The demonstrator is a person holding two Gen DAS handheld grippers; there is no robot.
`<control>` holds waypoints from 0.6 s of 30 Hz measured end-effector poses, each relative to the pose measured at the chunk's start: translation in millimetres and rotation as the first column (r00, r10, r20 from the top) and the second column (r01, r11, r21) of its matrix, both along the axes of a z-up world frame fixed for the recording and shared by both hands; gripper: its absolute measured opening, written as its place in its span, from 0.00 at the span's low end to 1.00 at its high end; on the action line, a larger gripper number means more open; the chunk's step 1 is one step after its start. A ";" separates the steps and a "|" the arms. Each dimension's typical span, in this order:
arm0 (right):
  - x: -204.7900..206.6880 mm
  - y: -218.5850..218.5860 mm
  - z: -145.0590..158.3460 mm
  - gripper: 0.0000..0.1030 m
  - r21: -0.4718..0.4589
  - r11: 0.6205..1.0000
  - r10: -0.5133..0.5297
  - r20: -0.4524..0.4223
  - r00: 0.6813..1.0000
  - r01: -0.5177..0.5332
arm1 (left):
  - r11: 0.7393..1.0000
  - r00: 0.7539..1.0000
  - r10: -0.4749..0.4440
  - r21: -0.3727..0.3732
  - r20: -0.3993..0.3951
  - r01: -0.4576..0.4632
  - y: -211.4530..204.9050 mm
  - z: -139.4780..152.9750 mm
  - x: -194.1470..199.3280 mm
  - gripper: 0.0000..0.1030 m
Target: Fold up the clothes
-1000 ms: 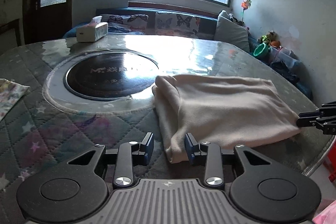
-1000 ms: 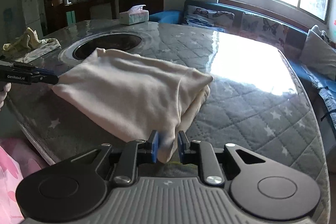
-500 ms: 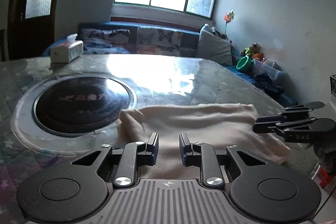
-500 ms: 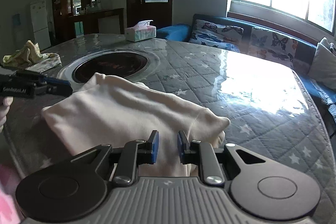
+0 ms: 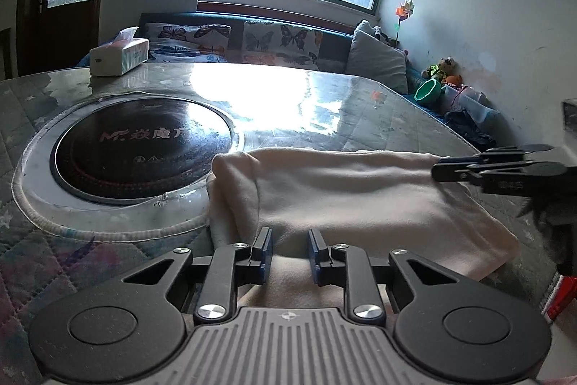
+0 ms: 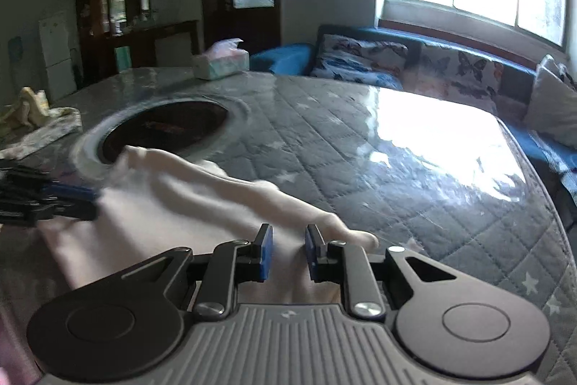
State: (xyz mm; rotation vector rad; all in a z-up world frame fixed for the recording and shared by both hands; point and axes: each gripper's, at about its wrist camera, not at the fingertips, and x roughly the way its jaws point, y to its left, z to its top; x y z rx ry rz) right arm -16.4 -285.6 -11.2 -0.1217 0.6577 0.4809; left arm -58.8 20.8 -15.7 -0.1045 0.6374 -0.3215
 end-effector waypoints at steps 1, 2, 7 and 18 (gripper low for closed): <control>4.0 -0.6 -1.4 0.18 0.002 1.000 -0.008 -0.005 1.000 0.008 | 1.000 1.000 0.001 -0.002 -0.001 -0.001 0.4 0.3 0.1 0.23; 8.0 -1.3 -2.7 0.18 0.004 1.000 -0.016 -0.010 1.000 0.016 | 1.000 1.000 0.001 -0.004 -0.002 -0.001 0.6 0.4 0.3 0.23; 11.0 5.5 9.5 0.18 0.006 1.000 0.003 0.014 1.000 -0.003 | 1.000 1.000 0.001 -0.005 -0.004 -0.001 -1.4 0.0 2.2 0.23; 40.3 31.8 -1.6 0.17 -0.027 0.999 0.025 -0.040 0.999 -0.026 | 1.000 1.000 -0.002 -0.030 -0.006 0.002 3.6 -1.4 1.9 0.23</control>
